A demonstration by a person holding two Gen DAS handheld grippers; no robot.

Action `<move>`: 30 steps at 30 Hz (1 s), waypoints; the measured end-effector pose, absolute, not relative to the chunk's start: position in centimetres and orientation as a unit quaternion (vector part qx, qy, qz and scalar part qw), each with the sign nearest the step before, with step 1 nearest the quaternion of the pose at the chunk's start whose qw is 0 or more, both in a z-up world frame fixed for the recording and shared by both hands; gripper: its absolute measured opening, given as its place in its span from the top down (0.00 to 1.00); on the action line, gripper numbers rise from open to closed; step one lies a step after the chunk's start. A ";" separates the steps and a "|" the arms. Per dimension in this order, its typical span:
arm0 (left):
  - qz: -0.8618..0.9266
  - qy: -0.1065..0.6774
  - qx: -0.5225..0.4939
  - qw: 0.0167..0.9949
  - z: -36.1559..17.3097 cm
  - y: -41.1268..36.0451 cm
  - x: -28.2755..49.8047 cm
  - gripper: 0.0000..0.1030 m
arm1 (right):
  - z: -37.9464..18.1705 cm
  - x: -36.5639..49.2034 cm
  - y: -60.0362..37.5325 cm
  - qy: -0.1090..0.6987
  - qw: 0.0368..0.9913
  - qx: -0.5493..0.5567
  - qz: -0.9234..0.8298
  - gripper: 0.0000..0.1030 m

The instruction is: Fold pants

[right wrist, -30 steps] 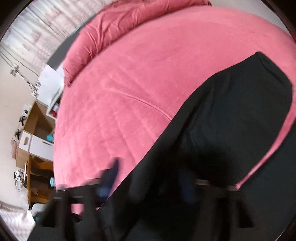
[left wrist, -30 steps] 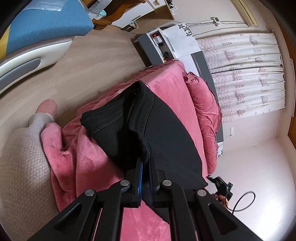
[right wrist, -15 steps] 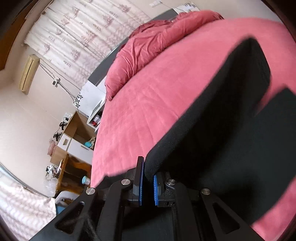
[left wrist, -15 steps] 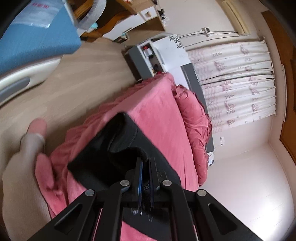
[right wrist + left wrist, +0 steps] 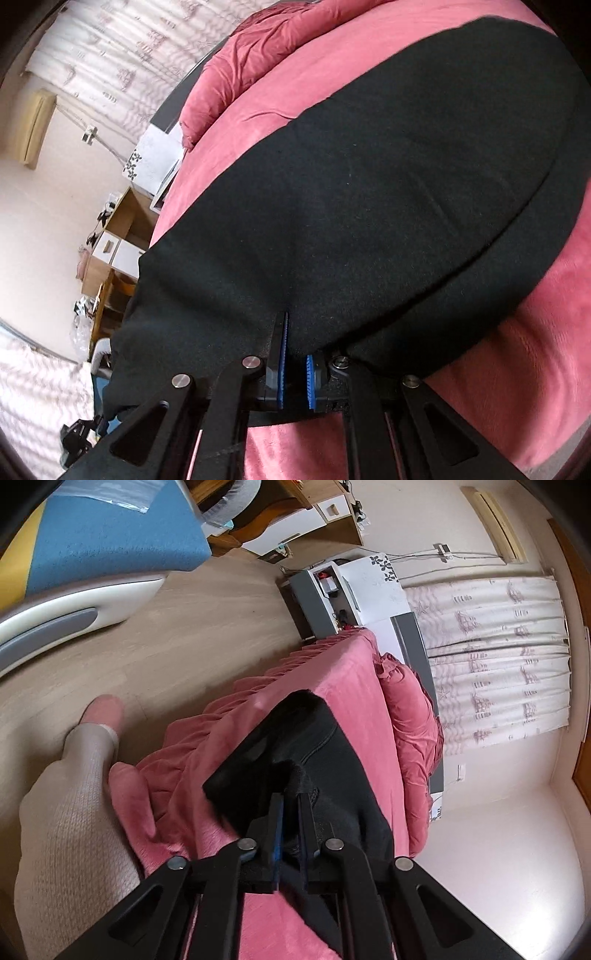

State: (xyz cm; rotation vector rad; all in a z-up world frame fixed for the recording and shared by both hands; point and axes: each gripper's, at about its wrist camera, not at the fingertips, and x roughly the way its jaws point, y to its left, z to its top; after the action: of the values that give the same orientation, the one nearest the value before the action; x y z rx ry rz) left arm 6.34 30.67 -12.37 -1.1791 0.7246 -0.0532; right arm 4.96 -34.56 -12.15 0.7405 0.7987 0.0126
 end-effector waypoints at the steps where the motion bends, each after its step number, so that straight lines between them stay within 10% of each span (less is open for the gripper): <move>1: -0.023 0.338 -0.536 0.773 -12.2 30.5 6.3 0.88 | -12.2 4.9 -34.5 0.379 0.857 0.349 0.008 0.92; 3: -0.024 0.335 -0.531 0.778 -11.9 30.2 5.8 0.70 | -12.7 4.9 -34.9 0.372 0.853 0.366 0.014 0.92; 13: -0.011 0.352 -0.539 0.765 -10.3 30.1 6.6 0.38 | -13.5 3.0 -36.9 0.360 0.824 0.435 0.035 0.88; 20: 0.018 0.441 -0.481 0.757 -9.9 29.2 12.1 0.92 | -10.9 4.8 -36.6 0.390 0.825 0.407 0.025 0.92; 30: -0.050 0.335 -0.440 0.831 -3.3 31.4 11.4 0.94 | -7.0 2.8 -37.7 0.336 0.837 0.427 0.071 0.93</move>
State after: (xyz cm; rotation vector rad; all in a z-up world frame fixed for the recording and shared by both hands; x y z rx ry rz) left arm 11.37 31.41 -3.27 -0.9336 0.7104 -0.1066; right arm 2.76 -37.69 -7.03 0.9031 0.7103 0.1503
